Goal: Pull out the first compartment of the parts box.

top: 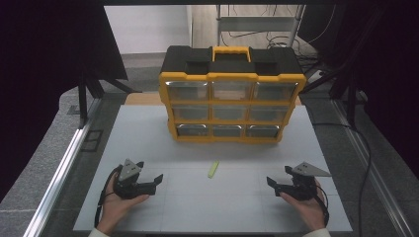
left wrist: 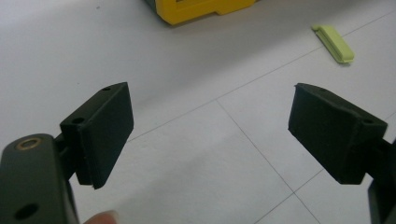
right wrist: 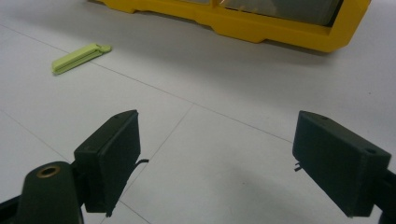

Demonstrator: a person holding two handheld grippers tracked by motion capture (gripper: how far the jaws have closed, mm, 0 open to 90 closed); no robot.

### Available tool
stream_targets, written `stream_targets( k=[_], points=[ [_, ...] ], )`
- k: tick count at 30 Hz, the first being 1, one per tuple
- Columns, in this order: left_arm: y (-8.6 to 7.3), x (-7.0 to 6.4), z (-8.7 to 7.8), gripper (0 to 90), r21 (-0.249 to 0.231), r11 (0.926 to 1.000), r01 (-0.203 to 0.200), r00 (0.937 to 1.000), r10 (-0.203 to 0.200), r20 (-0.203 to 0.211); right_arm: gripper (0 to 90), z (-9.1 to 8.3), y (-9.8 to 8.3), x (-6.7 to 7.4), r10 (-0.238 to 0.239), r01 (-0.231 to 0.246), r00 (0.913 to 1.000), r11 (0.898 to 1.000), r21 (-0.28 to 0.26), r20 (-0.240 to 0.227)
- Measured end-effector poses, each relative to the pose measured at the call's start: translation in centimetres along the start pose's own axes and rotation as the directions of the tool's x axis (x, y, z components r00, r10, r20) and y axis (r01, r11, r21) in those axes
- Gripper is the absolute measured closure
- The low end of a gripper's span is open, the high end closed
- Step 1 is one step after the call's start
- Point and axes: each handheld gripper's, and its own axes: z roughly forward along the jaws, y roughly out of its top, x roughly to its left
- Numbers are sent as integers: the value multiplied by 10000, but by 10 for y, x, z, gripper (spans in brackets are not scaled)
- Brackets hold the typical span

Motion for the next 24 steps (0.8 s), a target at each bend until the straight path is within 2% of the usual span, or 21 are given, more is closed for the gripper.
stream_targets(
  k=[4, 12, 24],
  points=[
    [1, 0, -1, 143, -114, 9998, 146, 9999, -146, 15, 155, 0, -1, -1, 114, -114, 9999, 9999, -12, -17],
    [1, 1, -2, 140, -201, 9998, 90, 9999, -89, 48, 159, 0, -3, -2, 170, -171, 9998, 9999, 29, 115],
    [1, 0, -2, 107, -230, 9996, 167, 9999, -167, -14, 161, 1, -4, 1, 344, -344, 9994, 9994, 103, 48]
  ],
)
